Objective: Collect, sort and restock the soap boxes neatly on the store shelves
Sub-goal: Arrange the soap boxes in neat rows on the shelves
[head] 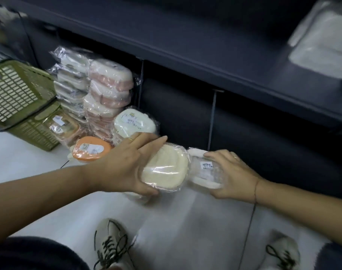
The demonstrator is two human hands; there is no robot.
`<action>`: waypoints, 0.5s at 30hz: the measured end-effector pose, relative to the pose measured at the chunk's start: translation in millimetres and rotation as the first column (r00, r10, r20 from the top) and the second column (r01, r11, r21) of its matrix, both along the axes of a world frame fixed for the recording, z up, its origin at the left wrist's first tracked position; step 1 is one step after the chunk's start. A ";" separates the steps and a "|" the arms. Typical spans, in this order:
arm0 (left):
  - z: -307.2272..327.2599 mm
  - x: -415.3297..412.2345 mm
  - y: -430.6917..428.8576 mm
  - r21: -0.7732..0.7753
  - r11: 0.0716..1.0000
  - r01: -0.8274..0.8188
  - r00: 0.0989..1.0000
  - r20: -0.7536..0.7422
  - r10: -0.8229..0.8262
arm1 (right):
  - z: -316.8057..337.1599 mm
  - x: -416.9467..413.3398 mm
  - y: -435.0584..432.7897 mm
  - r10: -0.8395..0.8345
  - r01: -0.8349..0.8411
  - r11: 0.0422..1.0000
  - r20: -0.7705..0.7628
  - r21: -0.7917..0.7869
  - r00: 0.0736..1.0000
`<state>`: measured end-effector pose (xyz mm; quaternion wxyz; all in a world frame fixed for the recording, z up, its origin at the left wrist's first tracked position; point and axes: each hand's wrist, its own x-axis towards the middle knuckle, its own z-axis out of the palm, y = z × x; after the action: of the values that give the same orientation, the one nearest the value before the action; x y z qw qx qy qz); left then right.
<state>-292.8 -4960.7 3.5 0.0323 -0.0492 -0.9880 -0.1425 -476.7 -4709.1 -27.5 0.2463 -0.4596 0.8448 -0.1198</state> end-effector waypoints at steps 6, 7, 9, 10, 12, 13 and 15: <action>92.1 -79.6 14.7 0.048 0.996 -0.071 0.955 -0.284 0.082 | 131.9 -44.7 75.5 -0.064 0.018 0.979 -0.222 -0.201 0.973; 103.9 -97.5 15.0 0.065 0.994 -0.090 0.947 -0.304 0.105 | 153.8 -57.6 83.8 -0.103 0.037 0.968 -0.260 -0.248 0.960; 122.8 -133.4 17.2 0.098 0.989 -0.108 0.937 -0.321 0.134 | 192.8 -89.0 96.3 -0.195 0.075 0.935 -0.326 -0.347 0.925; 129.2 -151.4 18.6 0.117 0.986 -0.115 0.935 -0.324 0.148 | 209.0 -108.1 100.4 -0.248 0.093 0.911 -0.353 -0.402 0.902; 137.6 -185.4 22.4 0.156 0.978 -0.139 0.938 -0.296 0.180 | 236.3 -150.6 103.3 -0.373 0.171 0.861 -0.366 -0.480 0.852; 139.3 -200.9 23.7 0.163 0.974 -0.157 0.942 -0.271 0.197 | 245.6 -173.3 102.4 -0.427 0.229 0.848 -0.359 -0.479 0.830; 137.6 -228.2 24.2 0.158 0.971 -0.177 0.953 -0.220 0.210 | 256.0 -214.9 95.6 -0.497 0.323 0.830 -0.339 -0.455 0.799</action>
<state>-521.0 -4936.5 141.1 0.1660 0.0338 -0.9652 -0.1991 -691.6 -4613.6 228.5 -0.0777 -0.3151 0.9194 -0.2224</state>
